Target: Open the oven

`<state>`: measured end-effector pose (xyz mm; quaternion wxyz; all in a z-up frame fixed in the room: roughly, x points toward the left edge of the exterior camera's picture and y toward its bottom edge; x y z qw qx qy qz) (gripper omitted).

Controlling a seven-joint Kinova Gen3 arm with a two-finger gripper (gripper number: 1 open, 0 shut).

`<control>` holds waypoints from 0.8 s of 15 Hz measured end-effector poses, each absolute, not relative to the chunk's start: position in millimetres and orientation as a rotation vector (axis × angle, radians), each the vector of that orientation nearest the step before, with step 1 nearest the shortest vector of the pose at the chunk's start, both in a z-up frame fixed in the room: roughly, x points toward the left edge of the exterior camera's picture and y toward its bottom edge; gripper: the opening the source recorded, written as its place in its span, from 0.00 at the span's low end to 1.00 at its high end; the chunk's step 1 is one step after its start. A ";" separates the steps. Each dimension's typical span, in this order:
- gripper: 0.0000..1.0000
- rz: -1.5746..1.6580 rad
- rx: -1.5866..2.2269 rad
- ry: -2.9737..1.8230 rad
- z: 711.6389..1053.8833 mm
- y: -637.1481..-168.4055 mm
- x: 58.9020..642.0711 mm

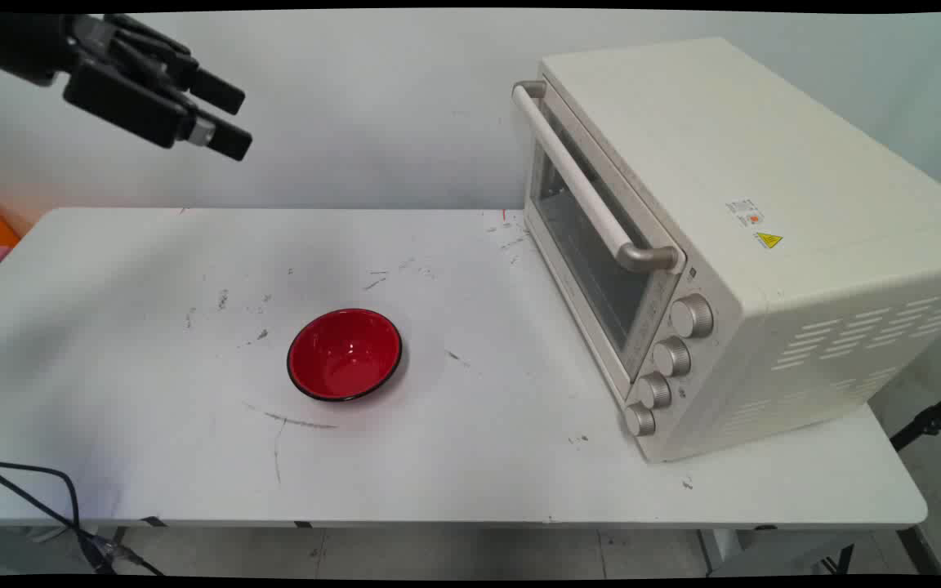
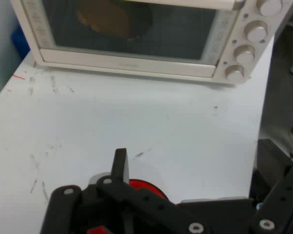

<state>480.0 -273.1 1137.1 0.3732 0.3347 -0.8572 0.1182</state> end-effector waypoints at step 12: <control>1.00 0.448 0.913 -2.233 1159.9 -358.4 393.8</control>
